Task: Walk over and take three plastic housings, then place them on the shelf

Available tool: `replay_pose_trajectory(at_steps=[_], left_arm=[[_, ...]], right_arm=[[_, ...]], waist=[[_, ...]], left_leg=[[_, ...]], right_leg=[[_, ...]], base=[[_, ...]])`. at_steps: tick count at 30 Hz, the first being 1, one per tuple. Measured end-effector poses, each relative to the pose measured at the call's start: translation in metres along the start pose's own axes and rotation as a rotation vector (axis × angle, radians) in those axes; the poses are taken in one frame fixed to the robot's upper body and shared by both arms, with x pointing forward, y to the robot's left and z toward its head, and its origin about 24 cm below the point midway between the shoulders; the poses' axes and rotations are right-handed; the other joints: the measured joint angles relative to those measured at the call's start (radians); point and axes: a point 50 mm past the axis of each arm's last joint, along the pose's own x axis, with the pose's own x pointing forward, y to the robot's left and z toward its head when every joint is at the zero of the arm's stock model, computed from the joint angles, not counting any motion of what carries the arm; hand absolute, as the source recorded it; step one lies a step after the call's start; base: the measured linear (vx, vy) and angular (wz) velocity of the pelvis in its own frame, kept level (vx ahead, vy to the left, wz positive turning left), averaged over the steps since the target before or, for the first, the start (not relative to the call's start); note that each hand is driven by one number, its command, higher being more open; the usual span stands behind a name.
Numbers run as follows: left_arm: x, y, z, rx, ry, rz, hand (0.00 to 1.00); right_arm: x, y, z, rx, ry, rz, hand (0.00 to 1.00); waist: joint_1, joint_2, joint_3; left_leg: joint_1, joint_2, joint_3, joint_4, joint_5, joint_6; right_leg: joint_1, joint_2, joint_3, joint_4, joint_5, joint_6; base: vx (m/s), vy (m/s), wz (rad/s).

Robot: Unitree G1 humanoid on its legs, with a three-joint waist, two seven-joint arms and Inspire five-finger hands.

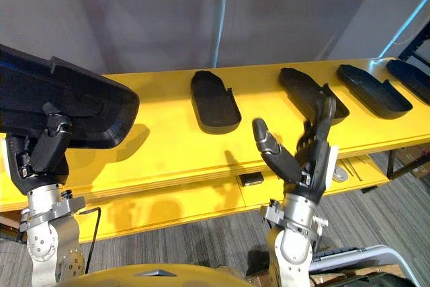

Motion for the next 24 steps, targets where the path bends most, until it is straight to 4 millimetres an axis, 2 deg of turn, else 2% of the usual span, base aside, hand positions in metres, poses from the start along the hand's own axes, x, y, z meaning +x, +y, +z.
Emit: replay_pose_trajectory(at_steps=[2,5,7,9,13,15,20,24], left_arm=[[0.001,0.001,0.002,0.027,-0.001,-0.023,0.00],[0.003,0.004,0.008,0.136,0.008,-0.082,0.00],[0.007,0.007,0.009,0.204,0.022,-0.126,0.00],[0.012,0.008,0.010,0.274,0.036,-0.177,0.00],[0.022,0.019,0.010,0.425,0.110,-0.241,0.00],[0.029,0.029,0.012,0.503,0.167,-0.274,0.00],[0.049,0.032,0.006,0.589,0.259,-0.382,0.00],[0.070,0.036,-0.001,0.638,0.318,-0.434,0.00]], right_arm=[[-0.011,-0.017,-0.015,-0.041,0.097,-0.078,1.00],[-0.032,-0.052,-0.035,-0.135,0.236,-0.188,1.00],[-0.039,-0.064,-0.044,-0.175,0.288,-0.219,1.00],[-0.045,-0.070,-0.051,-0.203,0.335,-0.220,1.00],[-0.058,-0.072,-0.072,-0.218,0.463,-0.145,1.00],[-0.065,-0.070,-0.089,-0.230,0.567,-0.047,1.00],[-0.078,-0.068,-0.119,-0.247,0.765,0.092,1.00],[-0.074,-0.068,-0.129,-0.255,0.821,0.145,1.00]], waist=[[-0.008,0.004,-0.003],[-0.031,0.036,-0.004],[-0.036,0.050,-0.008],[-0.039,0.053,-0.009],[-0.033,0.055,-0.009],[-0.029,0.061,-0.007],[-0.009,0.080,-0.001],[-0.001,0.092,-0.002]], left_leg=[[0.001,0.002,0.008,0.000,-0.002,-0.002],[0.005,0.004,0.025,0.002,-0.009,-0.009],[0.016,0.008,0.044,0.003,-0.013,-0.013],[0.016,0.008,0.044,0.003,-0.014,-0.013],[0.016,0.007,0.041,0.003,-0.020,-0.005],[0.016,0.003,0.035,0.000,-0.022,-0.001],[0.016,-0.006,0.015,-0.002,-0.018,0.005],[0.015,-0.013,0.009,-0.008,-0.011,0.015]], right_leg=[[-0.002,0.000,0.003,-0.002,0.000,0.000],[-0.005,0.001,0.017,-0.006,0.000,0.000],[-0.004,0.004,0.029,-0.006,0.000,0.001],[-0.004,0.004,0.029,-0.006,0.000,0.001],[-0.003,0.004,0.027,-0.004,0.000,0.001],[-0.001,0.000,0.025,-0.002,-0.001,0.001],[0.015,-0.011,-0.002,-0.001,-0.001,0.002],[0.017,-0.018,-0.008,-0.001,-0.001,0.002]], base=[[0.03,0.011,-0.12],[0.06,0.012,-0.17],[0.04,0.009,-0.24],[0.01,0.000,-0.03],[-0.01,0.000,0.01],[-0.03,0.008,0.07],[-0.01,0.013,0.14],[-0.01,0.016,0.10]])
